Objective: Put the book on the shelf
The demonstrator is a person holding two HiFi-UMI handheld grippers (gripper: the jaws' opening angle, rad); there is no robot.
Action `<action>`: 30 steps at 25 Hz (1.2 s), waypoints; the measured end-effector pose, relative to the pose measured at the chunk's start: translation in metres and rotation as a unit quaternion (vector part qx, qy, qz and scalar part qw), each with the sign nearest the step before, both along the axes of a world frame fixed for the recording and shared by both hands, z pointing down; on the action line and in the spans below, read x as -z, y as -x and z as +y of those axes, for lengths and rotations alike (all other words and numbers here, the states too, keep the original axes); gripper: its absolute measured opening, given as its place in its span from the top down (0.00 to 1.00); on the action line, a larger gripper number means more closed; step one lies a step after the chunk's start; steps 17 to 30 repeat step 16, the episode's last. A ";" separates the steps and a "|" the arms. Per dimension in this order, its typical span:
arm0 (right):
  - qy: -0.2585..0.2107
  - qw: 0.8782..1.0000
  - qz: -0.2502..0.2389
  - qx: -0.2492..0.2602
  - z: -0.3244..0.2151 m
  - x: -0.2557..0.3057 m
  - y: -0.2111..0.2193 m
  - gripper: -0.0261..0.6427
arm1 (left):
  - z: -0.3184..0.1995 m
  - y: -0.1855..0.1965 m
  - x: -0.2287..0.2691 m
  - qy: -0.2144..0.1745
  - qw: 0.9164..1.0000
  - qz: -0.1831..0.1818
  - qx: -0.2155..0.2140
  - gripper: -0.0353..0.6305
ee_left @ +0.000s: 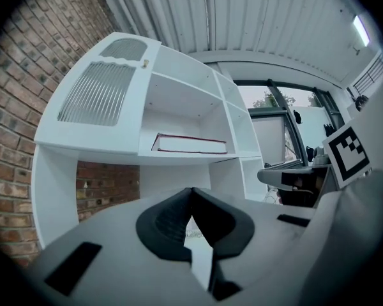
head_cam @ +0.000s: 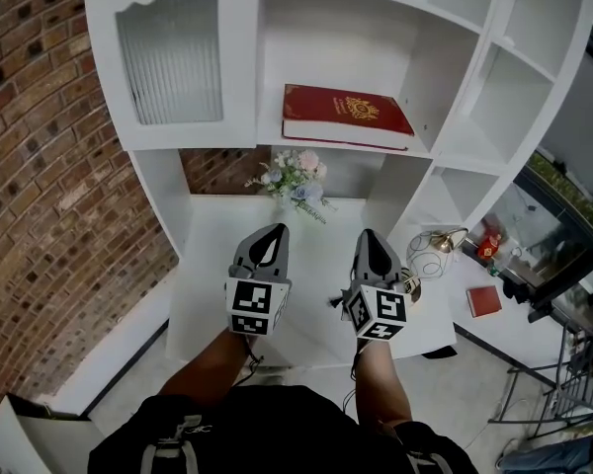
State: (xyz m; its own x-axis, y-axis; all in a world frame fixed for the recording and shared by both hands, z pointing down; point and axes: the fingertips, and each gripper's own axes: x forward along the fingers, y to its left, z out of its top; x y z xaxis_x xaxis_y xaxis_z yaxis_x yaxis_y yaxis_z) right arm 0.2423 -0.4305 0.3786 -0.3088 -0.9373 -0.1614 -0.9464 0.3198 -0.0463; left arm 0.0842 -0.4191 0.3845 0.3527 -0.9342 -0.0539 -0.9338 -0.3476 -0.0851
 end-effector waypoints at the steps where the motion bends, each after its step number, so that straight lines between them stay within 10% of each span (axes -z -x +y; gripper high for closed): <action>1: 0.001 1.000 0.001 -0.002 0.000 -0.001 -0.001 0.94 | 0.001 -0.001 0.002 -0.002 1.000 0.000 -0.002 0.93; 30: 0.003 1.000 -0.002 -0.014 -0.006 -0.002 0.000 0.94 | -0.008 0.001 0.001 0.015 1.000 0.009 -0.010 0.93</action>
